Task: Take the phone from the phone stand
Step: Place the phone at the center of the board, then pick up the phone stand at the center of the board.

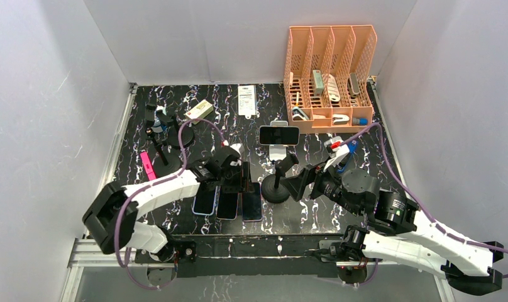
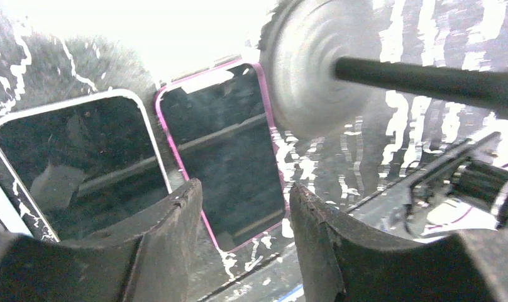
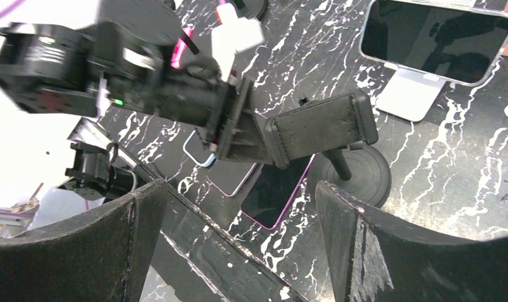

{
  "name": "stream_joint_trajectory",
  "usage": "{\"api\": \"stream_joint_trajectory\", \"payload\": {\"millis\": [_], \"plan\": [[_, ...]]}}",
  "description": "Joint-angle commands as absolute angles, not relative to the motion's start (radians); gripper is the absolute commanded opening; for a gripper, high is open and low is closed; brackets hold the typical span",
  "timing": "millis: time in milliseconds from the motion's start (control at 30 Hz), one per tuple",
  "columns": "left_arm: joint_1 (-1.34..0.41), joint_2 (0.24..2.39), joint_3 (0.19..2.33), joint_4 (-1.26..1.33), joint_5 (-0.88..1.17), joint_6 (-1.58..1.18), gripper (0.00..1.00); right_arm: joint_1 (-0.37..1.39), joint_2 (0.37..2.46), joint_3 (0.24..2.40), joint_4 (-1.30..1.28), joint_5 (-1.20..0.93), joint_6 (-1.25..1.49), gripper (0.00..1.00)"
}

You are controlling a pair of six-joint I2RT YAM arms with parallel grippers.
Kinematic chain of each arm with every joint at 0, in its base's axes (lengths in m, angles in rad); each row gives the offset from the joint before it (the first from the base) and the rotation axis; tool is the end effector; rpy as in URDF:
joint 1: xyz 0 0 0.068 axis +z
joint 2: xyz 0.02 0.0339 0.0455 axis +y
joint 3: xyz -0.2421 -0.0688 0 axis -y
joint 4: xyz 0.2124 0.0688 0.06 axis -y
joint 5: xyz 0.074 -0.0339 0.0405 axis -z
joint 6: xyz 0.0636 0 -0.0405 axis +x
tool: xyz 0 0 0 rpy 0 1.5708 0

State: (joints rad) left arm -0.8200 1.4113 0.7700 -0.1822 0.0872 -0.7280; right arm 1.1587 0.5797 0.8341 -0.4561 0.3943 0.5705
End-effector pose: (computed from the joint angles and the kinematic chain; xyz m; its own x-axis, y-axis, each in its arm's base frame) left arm 0.1877 -0.2092 0.1728 -0.8851 -0.0230 -0.4649 0.2409 0.8319 -0.4999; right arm 0.0776 0.1166 0.3310 -0.4430 0.2315 -0.8661 -0.5418 0.7006 0.4643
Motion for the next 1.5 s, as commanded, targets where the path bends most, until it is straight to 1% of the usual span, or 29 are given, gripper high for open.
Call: {"api": "stream_joint_trajectory", "payload": {"millis": [0,167,233,300,367,400,500,567,733,833,933,1000,1100,1233,1300,1467], "plan": [[-0.818,1.271,0.885,-0.262,0.056,-0.661,0.53,1.16,0.589,0.877,-0.477,0.462,0.531,0.95],[-0.818,1.139,0.953,-0.277,0.035,-0.492,0.55,1.16,0.581,0.871,-0.476,0.506,0.494,0.95],[-0.818,1.056,0.939,-0.253,-0.031,-0.386,0.57,1.16,0.576,0.847,-0.467,0.507,0.479,0.95],[-0.818,0.982,0.904,-0.197,-0.061,-0.318,0.64,1.16,0.569,0.809,-0.444,0.505,0.46,0.95],[-0.819,0.907,0.841,-0.094,-0.055,-0.278,0.77,1.16,0.558,0.783,-0.419,0.501,0.448,0.96],[-0.818,0.87,0.799,-0.026,-0.045,-0.266,0.8,1.159,0.551,0.764,-0.405,0.499,0.444,0.96],[-0.819,0.79,0.677,0.208,-0.014,-0.274,0.8,1.16,0.525,0.737,-0.364,0.504,0.438,0.96],[-0.818,0.79,0.65,0.304,0.056,-0.282,0.8,1.16,0.51,0.728,-0.349,0.509,0.436,0.96],[-0.82,0.986,0.795,0.266,0.228,-0.361,0.8,1.16,0.48,0.741,-0.347,0.512,0.437,0.96],[-0.828,1.052,0.803,0.344,0.299,-0.407,0.8,1.16,0.458,0.749,-0.345,0.509,0.442,0.96],[-0.847,1.062,0.761,0.461,0.322,-0.4,0.79,1.16,0.427,0.753,-0.339,0.505,0.443,0.96],[-0.859,1.08,0.76,0.496,0.336,-0.37,0.79,1.159,0.412,0.755,-0.339,0.51,0.445,0.96],[-0.876,1.124,0.797,0.469,0.336,-0.34,0.79,1.16,0.401,0.757,-0.346,0.512,0.447,0.96],[-0.893,1.157,0.808,0.424,0.283,-0.329,0.79,1.159,0.409,0.766,-0.357,0.507,0.451,0.96],[-0.896,1.142,0.758,0.467,0.279,-0.322,0.79,1.16,0.41,0.767,-0.362,0.505,0.452,0.96],[-0.897,1.049,0.526,0.665,0.276,-0.233,0.79,1.16,0.403,0.77,-0.374,0.502,0.449,0.95]]}}
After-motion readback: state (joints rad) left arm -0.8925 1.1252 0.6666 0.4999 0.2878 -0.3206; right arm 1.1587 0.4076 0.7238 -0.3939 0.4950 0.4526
